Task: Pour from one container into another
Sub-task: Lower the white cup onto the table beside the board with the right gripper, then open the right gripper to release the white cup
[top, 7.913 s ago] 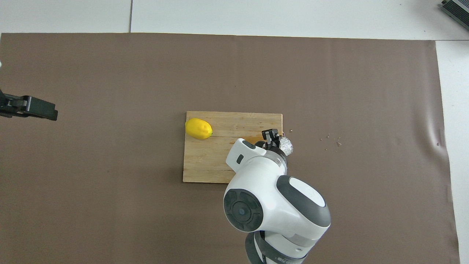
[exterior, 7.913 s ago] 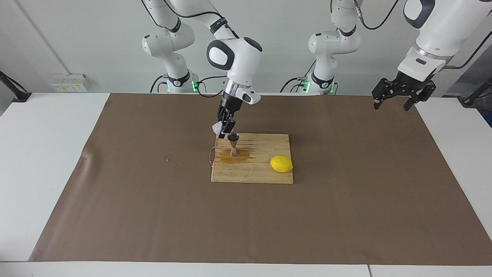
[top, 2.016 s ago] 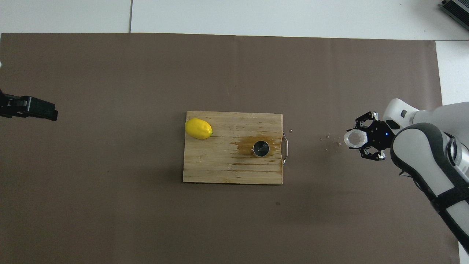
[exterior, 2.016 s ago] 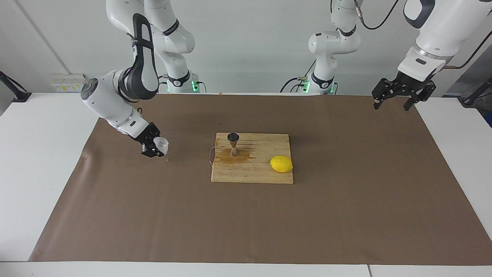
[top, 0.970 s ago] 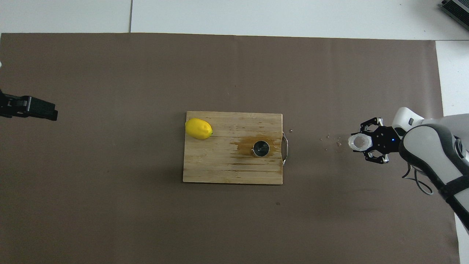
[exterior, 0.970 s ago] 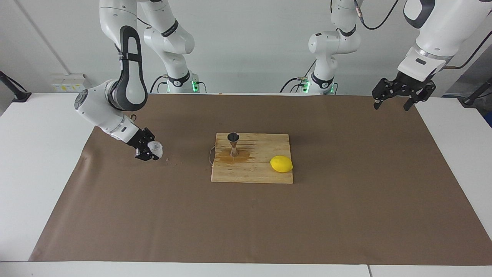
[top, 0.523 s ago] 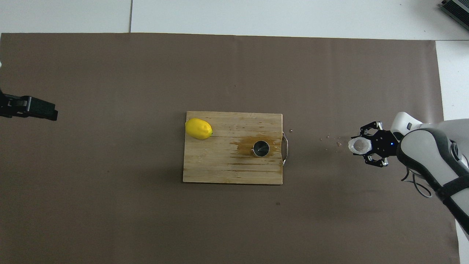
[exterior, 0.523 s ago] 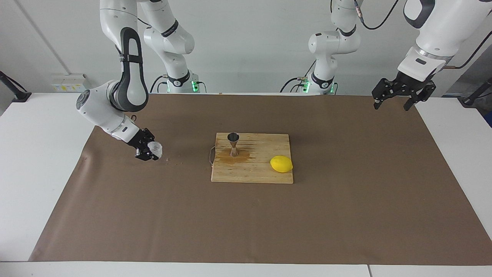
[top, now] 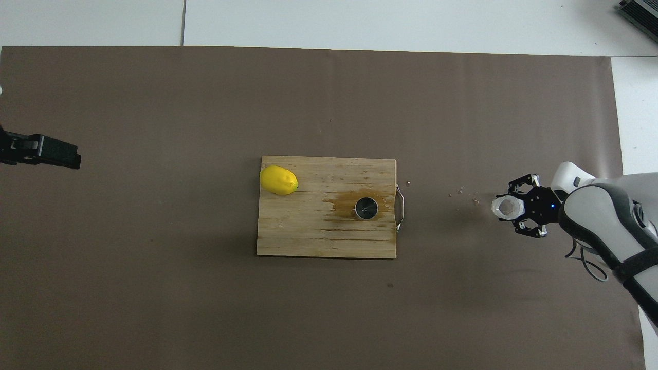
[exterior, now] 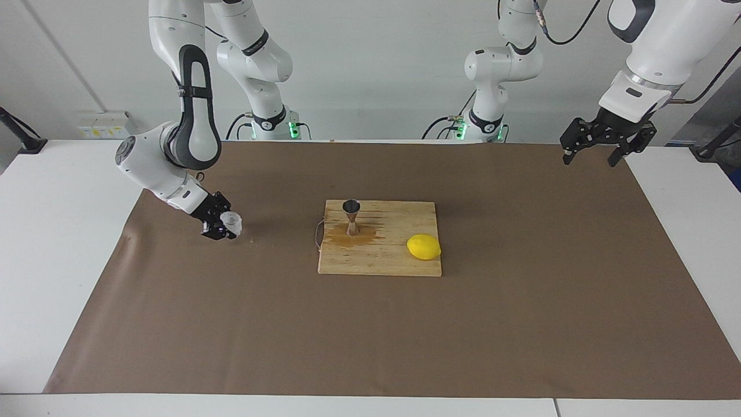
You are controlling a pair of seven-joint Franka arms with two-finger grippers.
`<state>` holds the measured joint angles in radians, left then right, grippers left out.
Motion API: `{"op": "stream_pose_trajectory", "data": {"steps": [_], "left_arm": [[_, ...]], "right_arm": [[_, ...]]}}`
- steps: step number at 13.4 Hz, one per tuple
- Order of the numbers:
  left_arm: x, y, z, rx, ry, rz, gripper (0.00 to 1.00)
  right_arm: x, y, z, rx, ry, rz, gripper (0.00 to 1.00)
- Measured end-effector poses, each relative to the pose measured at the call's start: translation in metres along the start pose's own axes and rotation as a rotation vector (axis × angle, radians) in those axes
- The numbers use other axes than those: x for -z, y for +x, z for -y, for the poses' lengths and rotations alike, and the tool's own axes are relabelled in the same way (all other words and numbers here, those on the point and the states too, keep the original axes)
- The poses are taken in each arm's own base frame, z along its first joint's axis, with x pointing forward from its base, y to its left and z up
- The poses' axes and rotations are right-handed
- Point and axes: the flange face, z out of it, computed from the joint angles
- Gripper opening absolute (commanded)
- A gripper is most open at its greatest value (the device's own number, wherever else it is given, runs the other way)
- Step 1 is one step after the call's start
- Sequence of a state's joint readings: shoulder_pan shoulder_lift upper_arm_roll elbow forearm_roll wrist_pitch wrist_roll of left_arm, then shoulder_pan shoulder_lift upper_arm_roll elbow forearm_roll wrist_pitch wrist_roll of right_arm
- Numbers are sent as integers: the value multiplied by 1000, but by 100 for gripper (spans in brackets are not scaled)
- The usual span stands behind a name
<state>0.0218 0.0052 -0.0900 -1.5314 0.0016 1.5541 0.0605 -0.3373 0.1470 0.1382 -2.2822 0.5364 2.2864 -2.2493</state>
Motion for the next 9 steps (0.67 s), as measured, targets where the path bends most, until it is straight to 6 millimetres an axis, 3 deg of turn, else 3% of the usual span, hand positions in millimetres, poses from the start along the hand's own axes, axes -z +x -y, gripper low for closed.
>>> {"op": "stream_pose_trajectory", "data": {"steps": [2, 9], "left_arm": [[0, 0, 0, 0, 0, 0, 100], [0, 0, 0, 0, 0, 0, 100]], "right_arm": [[-1, 0, 0, -15, -9, -14, 98], [9, 6, -2, -11, -28, -16, 100]]}}
